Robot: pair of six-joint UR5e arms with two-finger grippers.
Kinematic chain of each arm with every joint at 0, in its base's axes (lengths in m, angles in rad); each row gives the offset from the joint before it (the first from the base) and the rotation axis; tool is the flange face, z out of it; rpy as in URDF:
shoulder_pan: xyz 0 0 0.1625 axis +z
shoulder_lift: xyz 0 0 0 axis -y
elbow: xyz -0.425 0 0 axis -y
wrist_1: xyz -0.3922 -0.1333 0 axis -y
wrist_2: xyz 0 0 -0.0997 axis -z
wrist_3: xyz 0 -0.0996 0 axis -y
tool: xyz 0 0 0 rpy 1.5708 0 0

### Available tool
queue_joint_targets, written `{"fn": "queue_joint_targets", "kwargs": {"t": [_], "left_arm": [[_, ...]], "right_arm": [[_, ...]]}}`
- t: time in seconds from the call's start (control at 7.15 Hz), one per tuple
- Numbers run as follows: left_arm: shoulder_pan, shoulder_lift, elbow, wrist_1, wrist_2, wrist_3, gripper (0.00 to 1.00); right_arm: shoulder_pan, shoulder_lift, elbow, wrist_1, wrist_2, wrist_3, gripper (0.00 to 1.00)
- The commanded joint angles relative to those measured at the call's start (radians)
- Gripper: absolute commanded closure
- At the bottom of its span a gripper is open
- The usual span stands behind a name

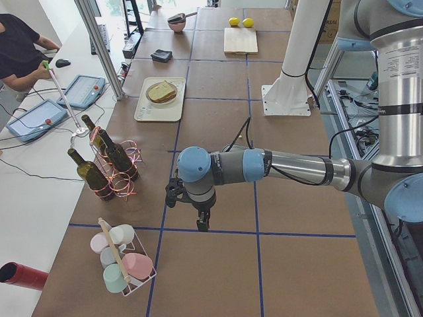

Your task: Make sandwich and place on tray

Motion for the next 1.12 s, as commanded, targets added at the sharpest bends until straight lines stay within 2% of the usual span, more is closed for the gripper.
{"fn": "queue_joint_targets", "kwargs": {"t": [0.0,0.7,0.98], "left_arm": [[0.002,0.005,-0.008,-0.039,-0.002,0.005,0.0],[0.004,-0.003,-0.011,-0.043,-0.002,0.022,0.0],[0.004,-0.041,0.006,-0.09,-0.03,0.022,0.0]], "right_arm": [[0.001,-0.003,-0.004,0.0,-0.007,-0.011,0.0],[0.002,-0.008,-0.027,0.005,-0.043,0.0,0.0],[0.002,0.002,-0.02,0.005,-0.037,0.001,0.0]]}}
